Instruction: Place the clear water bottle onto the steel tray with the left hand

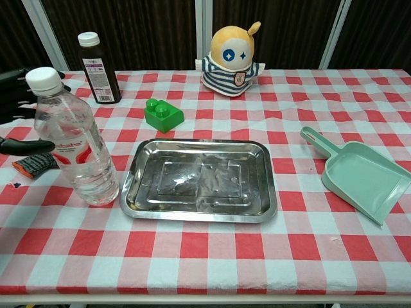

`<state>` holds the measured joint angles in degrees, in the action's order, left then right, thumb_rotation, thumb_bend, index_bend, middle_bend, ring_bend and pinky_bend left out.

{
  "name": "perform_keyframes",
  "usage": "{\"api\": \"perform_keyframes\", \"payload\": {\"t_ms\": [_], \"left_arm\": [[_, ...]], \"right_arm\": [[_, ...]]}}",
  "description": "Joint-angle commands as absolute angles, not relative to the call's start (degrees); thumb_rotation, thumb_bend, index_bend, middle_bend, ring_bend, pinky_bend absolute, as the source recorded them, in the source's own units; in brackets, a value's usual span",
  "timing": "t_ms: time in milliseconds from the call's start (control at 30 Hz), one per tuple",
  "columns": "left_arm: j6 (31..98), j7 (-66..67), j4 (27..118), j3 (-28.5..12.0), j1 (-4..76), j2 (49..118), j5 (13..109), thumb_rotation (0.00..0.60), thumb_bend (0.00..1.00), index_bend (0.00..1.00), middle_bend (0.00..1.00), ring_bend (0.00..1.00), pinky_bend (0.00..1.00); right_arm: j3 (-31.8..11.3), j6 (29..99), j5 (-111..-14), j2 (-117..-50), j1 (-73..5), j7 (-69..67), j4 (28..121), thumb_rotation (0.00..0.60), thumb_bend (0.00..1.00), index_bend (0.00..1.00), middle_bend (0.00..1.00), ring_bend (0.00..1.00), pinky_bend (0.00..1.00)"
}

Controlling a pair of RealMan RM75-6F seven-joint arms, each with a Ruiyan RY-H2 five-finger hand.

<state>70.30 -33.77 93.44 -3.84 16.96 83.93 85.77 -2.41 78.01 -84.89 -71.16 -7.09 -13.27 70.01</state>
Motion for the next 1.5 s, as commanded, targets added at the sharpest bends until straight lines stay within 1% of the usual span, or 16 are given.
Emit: {"api": "perform_keyframes", "payload": {"t_ms": [33,200,300,467,633,833,1067,1233,1300,1367,1500], "left_arm": [[69.6,-33.6,93.1,-3.6,17.4,84.4,85.5,0.6,0.0,0.19,0.23,0.16,0.22],[68.6,-33.0,92.5,-3.7,18.0,85.2,84.3,0.6,0.0,0.2,0.26,0.17,0.24],[68.8,-33.0,92.0,-3.6,17.9,85.8,84.0,0.6,0.0,0.23,0.28,0.19,0.26],[70.0,-33.4,90.4,-3.5,17.6,87.1,84.5,0.6,0.07,0.3,0.35,0.25,0.32],[70.7,-32.6,89.1,-4.7,17.9,89.3,83.5,0.6,0.13,0.4,0.43,0.32,0.39],[70.1,-31.9,88.7,-5.5,18.7,90.6,82.6,0.6,0.17,0.44,0.48,0.36,0.43],[70.4,-30.9,88.5,-6.6,19.3,91.4,82.0,0.6,0.23,0.54,0.59,0.45,0.52],[70.5,-29.9,89.2,-7.5,19.8,90.8,81.6,0.6,0.25,0.58,0.63,0.49,0.56],[70.6,-29.3,89.9,-8.2,20.3,89.9,81.8,0.6,0.25,0.59,0.63,0.5,0.56],[70.8,-28.5,90.9,-9.9,21.2,88.5,81.8,0.6,0.25,0.59,0.63,0.5,0.56],[70.6,-26.3,94.6,-14.4,23.2,84.7,80.6,0.6,0.25,0.59,0.64,0.51,0.56]], "right_arm": [[-2.5,78.0,-84.9,-71.1,-7.1,-13.4,70.1,0.6,0.12,0.0,0.0,0.0,0.0],[-2.5,77.9,-84.9,-71.0,-7.2,-13.4,70.3,0.6,0.12,0.0,0.0,0.0,0.0],[-2.6,77.9,-84.8,-70.9,-7.2,-13.4,70.4,0.6,0.12,0.0,0.0,0.0,0.0],[-2.6,77.8,-84.7,-70.9,-7.1,-13.7,70.2,0.6,0.12,0.0,0.0,0.0,0.0],[-2.6,77.8,-84.6,-70.9,-7.1,-14.0,70.1,0.6,0.12,0.0,0.0,0.0,0.0],[-2.6,77.8,-84.7,-70.9,-7.1,-14.4,69.8,0.6,0.12,0.0,0.0,0.0,0.0],[-2.7,77.7,-84.6,-70.9,-7.1,-14.4,69.8,0.6,0.12,0.0,0.0,0.0,0.0],[-2.7,78.0,-84.6,-70.8,-7.1,-14.5,69.9,0.6,0.12,0.0,0.0,0.0,0.0],[-2.8,78.2,-84.6,-70.7,-7.0,-14.5,70.1,0.6,0.12,0.0,0.0,0.0,0.0],[-2.9,78.3,-84.5,-70.6,-7.0,-14.5,70.2,0.6,0.12,0.0,0.0,0.0,0.0],[-3.1,78.8,-84.7,-70.4,-7.0,-14.6,70.6,0.6,0.12,0.0,0.0,0.0,0.0]]}}
